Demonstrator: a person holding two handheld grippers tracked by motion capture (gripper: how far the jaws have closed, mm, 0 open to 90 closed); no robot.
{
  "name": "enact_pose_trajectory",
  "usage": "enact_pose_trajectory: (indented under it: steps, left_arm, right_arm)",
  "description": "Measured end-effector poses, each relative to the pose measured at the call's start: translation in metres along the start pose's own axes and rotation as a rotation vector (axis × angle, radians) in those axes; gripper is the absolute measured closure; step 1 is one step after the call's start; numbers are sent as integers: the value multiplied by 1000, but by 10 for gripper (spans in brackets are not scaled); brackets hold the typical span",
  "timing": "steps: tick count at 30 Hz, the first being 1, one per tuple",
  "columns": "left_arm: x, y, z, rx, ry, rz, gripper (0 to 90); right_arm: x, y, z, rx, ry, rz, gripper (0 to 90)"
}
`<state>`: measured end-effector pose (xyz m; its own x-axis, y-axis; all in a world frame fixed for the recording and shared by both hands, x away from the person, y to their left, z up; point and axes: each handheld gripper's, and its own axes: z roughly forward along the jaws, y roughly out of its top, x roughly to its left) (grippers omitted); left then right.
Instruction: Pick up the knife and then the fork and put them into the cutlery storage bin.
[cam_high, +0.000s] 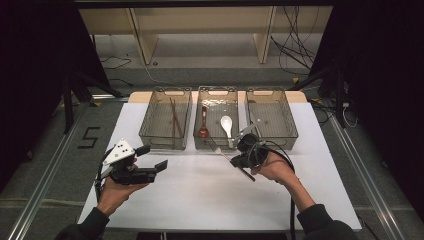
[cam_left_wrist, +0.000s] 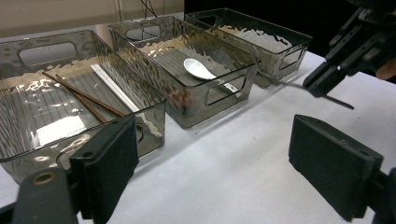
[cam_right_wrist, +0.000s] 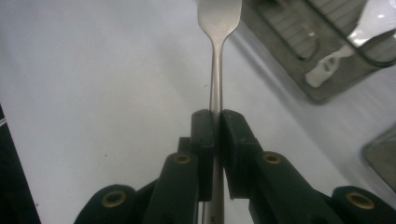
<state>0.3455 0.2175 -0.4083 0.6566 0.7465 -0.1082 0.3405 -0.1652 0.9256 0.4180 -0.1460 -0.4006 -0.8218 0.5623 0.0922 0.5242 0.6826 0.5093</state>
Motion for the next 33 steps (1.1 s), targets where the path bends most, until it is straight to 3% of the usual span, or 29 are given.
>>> enact_pose_trajectory:
  steps: [5, 12, 23, 33]
  left_arm:
    - [0, 0, 0, 0, 0, 1, 154]
    - [0, 0, 0, 4, 2, 0, 154]
    - [1, -1, 1, 1, 5, -6, 154]
    - [1, 0, 0, 3, 2, 2, 154]
  right_arm:
    - [-12, -2, -16, -63, -9, 27, 843]
    - [-40, -7, -51, -192, -40, 121, 844]
    - [-75, -8, -78, -280, -126, 218, 843]
    - [-99, 1, -86, -298, -184, 286, 843]
